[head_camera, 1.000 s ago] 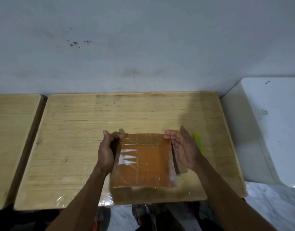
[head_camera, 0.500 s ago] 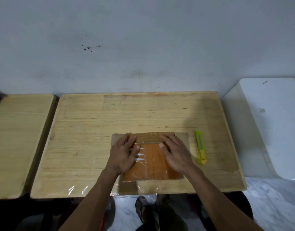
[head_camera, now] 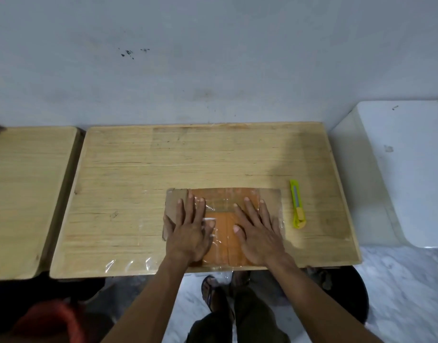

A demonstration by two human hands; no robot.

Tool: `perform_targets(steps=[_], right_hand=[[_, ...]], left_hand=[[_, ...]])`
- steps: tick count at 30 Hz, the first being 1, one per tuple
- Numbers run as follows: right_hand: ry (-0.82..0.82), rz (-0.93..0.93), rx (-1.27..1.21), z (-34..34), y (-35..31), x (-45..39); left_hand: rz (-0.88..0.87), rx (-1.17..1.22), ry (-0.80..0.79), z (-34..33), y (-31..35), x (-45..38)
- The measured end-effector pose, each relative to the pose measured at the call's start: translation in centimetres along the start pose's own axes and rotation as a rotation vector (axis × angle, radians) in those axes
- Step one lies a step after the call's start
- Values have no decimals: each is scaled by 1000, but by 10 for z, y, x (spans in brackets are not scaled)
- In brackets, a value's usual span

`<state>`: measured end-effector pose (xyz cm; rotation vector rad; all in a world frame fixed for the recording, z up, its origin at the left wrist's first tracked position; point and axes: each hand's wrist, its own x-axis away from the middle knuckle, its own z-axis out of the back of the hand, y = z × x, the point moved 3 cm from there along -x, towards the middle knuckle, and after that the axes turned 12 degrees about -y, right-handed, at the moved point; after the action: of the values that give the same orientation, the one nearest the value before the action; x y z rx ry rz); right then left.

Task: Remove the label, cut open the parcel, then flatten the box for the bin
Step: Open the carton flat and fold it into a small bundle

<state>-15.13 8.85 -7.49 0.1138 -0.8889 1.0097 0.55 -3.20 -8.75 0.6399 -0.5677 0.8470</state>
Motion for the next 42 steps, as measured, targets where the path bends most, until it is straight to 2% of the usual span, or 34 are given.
perform_targets(steps=[5,10,14,18,21,25,30,33,36,38,42], right_hand=[[208,-31,-11,-20,-1,-6],[328,-38,32,-28,3,-12],[335,-39,24,-27,1,-12],[336,-65,0,-27,4,-10],[416,-222,-108,-27,14,1],[516,-340,-351,-27,20,12],[600,-321,-731,-19,15,7],[731,-328,-839,-9,20,8],[821,-268,-899,4,18,13],[808,-184,-926,8,7,17],[738,10,-824,6,-17,22]], left_hand=[[26,9,166,-17,0,-3],[51,-30,293,-28,-1,-9],[57,-25,305,-27,-2,-8],[94,64,250,-25,-7,-1],[169,156,249,-22,-14,10],[224,289,364,-16,-22,20],[278,417,431,-8,-21,19],[284,463,464,-1,-19,21],[245,452,540,8,-9,25],[211,387,568,13,5,28],[122,317,581,10,27,29]])
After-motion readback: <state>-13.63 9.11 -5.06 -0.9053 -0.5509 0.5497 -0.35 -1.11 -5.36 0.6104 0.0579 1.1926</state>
